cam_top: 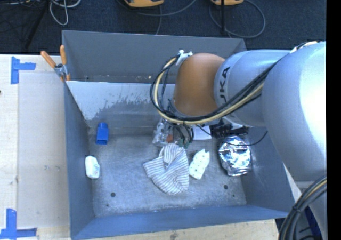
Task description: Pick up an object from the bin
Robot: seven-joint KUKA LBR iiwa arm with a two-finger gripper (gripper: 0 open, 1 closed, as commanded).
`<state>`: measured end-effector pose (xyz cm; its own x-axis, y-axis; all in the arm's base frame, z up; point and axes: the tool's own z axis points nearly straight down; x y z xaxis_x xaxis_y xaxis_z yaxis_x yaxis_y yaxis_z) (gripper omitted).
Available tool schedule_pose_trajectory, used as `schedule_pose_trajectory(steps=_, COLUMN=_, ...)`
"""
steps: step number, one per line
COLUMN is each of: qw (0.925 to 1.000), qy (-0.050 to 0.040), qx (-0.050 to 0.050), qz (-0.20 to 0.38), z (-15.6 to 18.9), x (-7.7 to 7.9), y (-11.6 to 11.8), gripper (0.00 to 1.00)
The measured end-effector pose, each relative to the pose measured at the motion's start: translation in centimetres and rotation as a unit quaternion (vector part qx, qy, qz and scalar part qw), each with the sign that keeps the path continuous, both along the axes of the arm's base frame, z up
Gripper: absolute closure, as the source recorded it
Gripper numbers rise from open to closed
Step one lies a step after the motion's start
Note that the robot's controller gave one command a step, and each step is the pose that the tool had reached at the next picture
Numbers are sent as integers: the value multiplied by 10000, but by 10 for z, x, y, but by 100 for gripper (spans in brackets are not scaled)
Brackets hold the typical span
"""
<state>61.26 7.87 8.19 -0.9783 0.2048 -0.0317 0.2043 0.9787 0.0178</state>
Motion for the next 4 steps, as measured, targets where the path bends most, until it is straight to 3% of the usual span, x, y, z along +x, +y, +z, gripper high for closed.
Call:
schedule_pose_trajectory(steps=1, qw=10000, qy=3, qx=0, qz=-3, z=0, x=0, y=0, gripper=100)
schedule_pose_trajectory(steps=2, qw=9998, qy=168, qx=-52, qz=-138, z=112, x=-2, y=-9, gripper=100)
schedule_pose_trajectory(steps=3, qw=9997, qy=169, qx=-51, qz=-139, z=112, x=-2, y=-9, gripper=100)
schedule_pose_trajectory(steps=4, qw=9992, qy=162, qx=-48, qz=-364, z=94, x=-46, y=-4, gripper=100)
